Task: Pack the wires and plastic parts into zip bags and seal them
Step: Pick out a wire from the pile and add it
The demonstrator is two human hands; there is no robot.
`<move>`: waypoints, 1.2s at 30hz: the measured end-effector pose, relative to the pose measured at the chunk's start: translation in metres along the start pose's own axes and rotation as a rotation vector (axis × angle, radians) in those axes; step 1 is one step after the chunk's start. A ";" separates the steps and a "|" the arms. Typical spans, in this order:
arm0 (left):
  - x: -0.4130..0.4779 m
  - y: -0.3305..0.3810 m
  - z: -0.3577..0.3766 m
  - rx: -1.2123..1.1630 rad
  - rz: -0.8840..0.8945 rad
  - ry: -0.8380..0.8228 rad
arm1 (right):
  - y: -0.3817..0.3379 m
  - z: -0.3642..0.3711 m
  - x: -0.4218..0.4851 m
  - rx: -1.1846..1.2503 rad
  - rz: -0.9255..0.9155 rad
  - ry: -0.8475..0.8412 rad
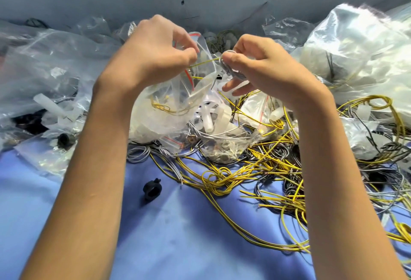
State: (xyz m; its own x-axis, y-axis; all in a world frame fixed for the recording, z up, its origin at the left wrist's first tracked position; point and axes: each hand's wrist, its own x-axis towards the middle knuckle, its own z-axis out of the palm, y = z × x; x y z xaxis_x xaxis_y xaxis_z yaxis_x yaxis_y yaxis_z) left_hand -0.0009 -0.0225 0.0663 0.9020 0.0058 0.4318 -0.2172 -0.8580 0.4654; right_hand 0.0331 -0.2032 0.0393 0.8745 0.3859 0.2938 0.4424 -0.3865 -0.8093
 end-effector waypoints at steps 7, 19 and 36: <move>-0.002 0.002 0.003 -0.063 0.130 -0.246 | -0.005 -0.003 -0.001 0.087 -0.134 0.091; -0.002 0.000 0.005 -0.095 0.142 -0.267 | -0.014 -0.003 -0.009 0.035 -0.189 -0.080; 0.004 0.002 0.015 -0.179 0.023 -0.051 | -0.022 0.002 -0.011 -0.503 -0.096 -0.130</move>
State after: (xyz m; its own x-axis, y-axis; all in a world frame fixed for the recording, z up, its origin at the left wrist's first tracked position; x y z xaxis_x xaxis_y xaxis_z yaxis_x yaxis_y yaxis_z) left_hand 0.0075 -0.0321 0.0576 0.9128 -0.0432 0.4061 -0.2971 -0.7525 0.5877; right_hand 0.0134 -0.1974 0.0525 0.8078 0.5273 0.2635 0.5878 -0.6865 -0.4280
